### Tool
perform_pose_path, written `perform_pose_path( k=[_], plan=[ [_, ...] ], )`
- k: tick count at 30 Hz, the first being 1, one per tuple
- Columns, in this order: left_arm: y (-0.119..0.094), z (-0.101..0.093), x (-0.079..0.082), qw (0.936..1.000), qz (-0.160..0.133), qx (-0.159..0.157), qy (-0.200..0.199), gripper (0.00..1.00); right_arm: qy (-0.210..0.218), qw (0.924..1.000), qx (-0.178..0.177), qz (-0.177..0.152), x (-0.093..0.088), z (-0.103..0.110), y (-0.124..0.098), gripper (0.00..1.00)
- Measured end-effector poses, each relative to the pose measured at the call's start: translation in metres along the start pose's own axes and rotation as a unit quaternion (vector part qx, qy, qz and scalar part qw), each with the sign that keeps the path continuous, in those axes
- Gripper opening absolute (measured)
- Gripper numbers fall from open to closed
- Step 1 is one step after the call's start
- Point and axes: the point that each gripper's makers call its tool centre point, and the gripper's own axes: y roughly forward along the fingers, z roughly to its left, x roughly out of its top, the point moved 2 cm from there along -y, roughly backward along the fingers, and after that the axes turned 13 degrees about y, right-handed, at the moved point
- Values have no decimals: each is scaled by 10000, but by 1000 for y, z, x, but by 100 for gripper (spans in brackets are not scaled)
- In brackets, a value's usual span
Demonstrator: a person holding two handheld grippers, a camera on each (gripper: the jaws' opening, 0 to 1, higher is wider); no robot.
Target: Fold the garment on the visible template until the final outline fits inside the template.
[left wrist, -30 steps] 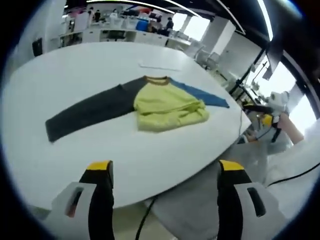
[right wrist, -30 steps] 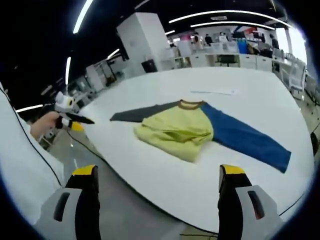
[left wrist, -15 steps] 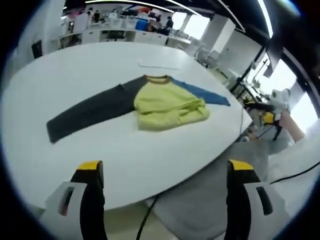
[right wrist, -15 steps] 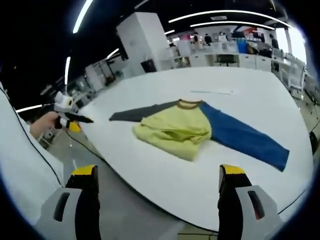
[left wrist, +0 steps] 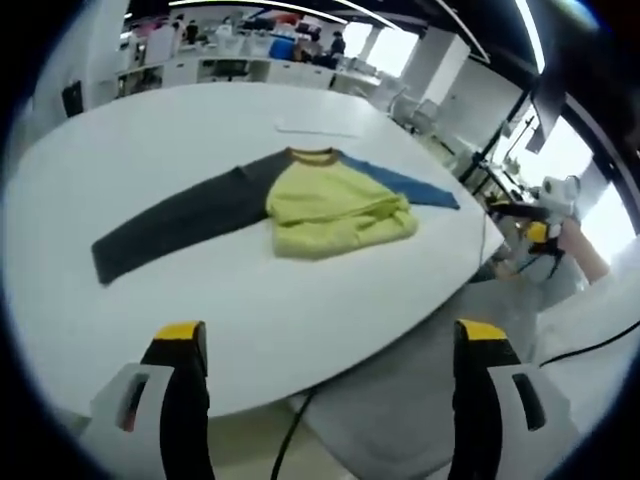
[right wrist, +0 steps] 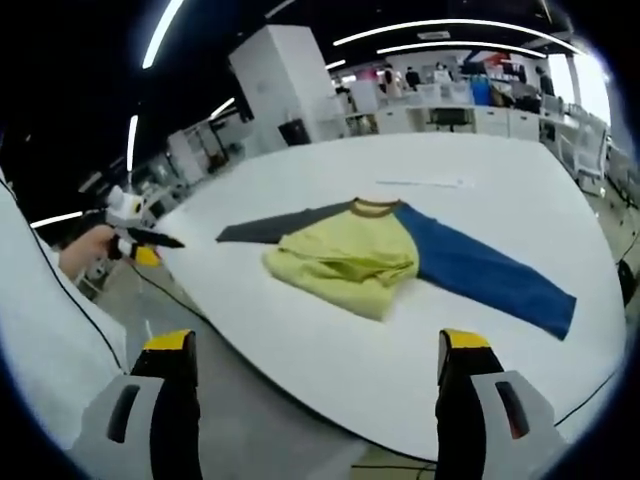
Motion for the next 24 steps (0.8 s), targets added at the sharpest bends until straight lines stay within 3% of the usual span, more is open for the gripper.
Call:
perform_pose_path(
  k=[24],
  plan=[
    [11, 3, 6, 10000, 7, -71, 12, 100, 44, 9999, -11, 119, -1, -5, 15, 96]
  ],
)
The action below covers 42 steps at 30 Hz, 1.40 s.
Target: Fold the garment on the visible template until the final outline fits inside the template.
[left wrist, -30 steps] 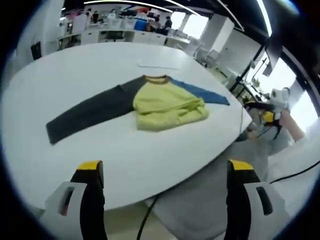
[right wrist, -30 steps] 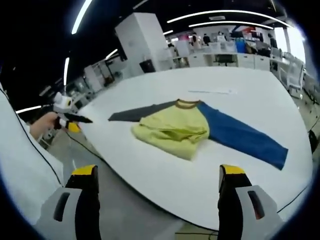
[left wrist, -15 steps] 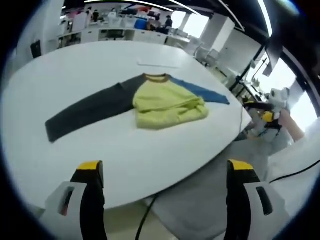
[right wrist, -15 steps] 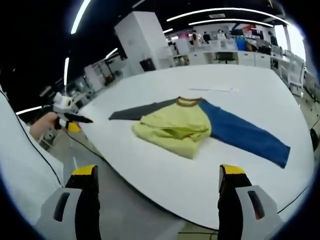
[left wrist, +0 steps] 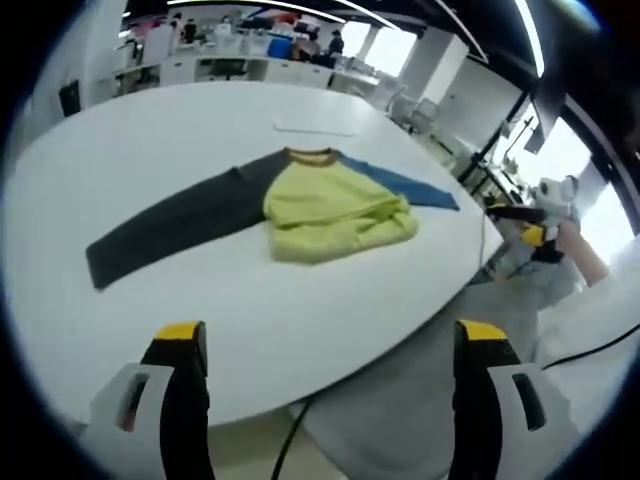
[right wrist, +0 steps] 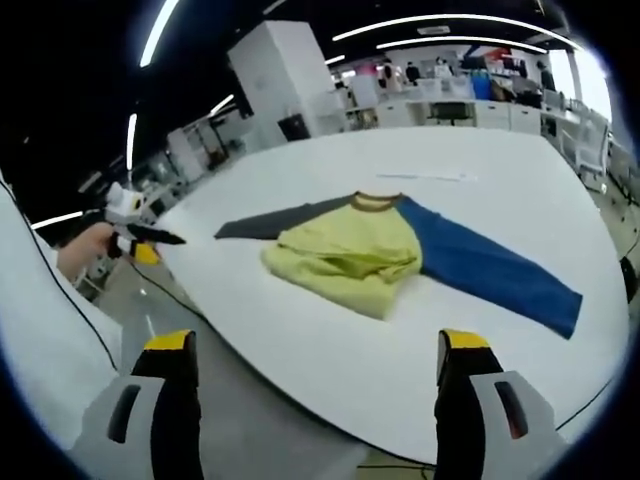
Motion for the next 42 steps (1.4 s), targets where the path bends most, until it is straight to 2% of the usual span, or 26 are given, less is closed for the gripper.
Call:
perform_pose_path(
  k=[9, 21, 25, 33, 42],
  plan=[
    [11, 4, 2, 10000, 13, -15, 0, 97, 81, 10000, 38, 27, 2, -4, 13, 91],
    [30, 13, 16, 10000, -35, -29, 30, 91, 236, 9997, 66, 59, 5, -12, 32, 83],
    [37, 17, 17, 10000, -15, -43, 31, 89, 250, 9996, 77, 44, 8, -13, 40, 82],
    [50, 26, 19, 10000, 15, -9, -15, 83, 495, 9986, 204, -47, 13, -17, 56, 75],
    [70, 31, 24, 9999, 71, -79, 13, 77, 615, 9980, 128, -21, 12, -28, 69, 67]
  ],
)
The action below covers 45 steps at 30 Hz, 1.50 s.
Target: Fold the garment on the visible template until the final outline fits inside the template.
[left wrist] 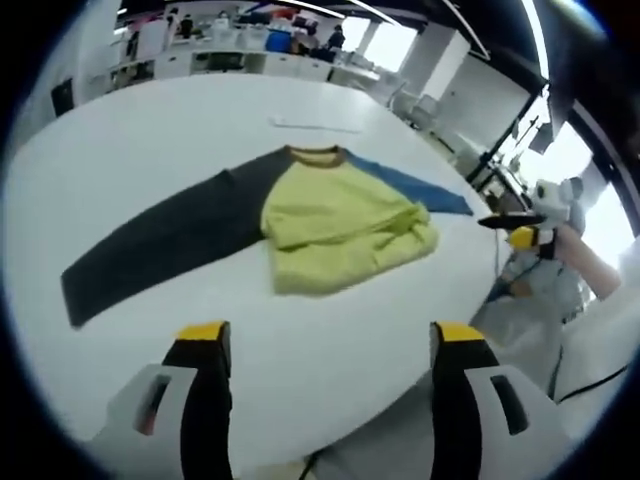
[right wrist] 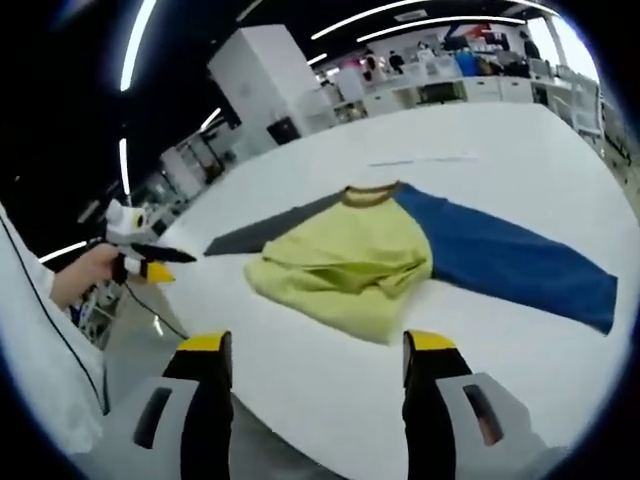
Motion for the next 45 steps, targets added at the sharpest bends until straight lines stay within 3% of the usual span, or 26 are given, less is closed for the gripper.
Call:
perform_pose_path(
  k=[8, 45],
  plan=[
    [16, 12, 8, 9999, -2, 91, 129, 69, 128, 9997, -106, -180, 8, -13, 11, 56],
    [89, 42, 29, 9998, -18, -10, 197, 46, 128, 9990, -435, -41, 14, -48, 66, 38]
  ],
)
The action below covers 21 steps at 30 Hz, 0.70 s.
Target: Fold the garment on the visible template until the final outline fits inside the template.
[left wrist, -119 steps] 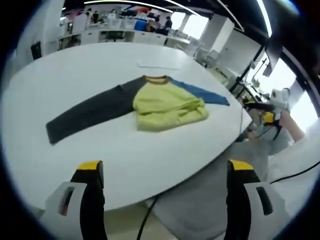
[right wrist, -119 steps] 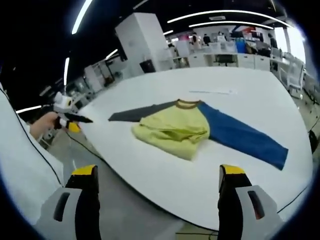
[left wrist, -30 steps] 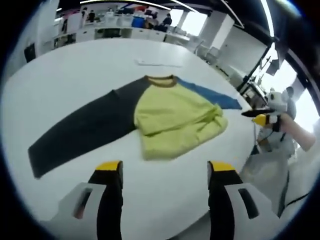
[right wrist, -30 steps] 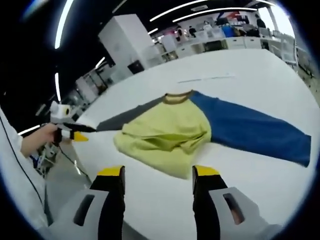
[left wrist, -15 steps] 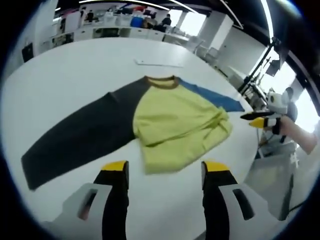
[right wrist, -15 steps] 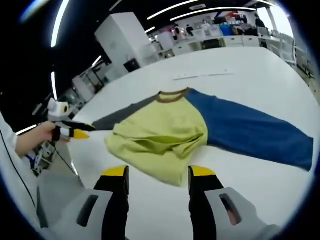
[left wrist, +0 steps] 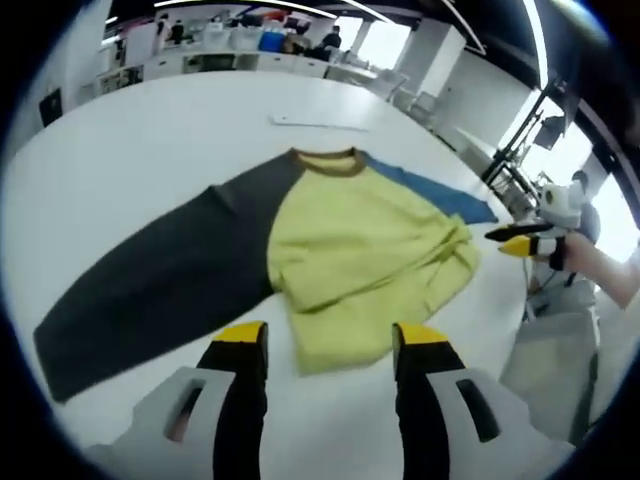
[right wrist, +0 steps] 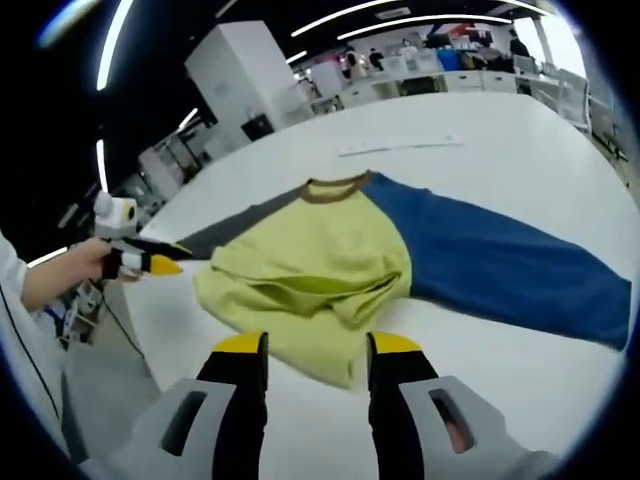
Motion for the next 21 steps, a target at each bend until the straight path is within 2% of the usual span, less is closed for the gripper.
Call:
perform_pose_path(
  k=[14, 21],
  plan=[
    [18, 6, -3, 10000, 52, -25, 3, 40, 127, 9998, -121, -45, 6, -13, 15, 32],
    [25, 11, -2, 10000, -14, 3, 11, 35, 191, 9997, -173, -31, 6, -17, 20, 30]
  ],
)
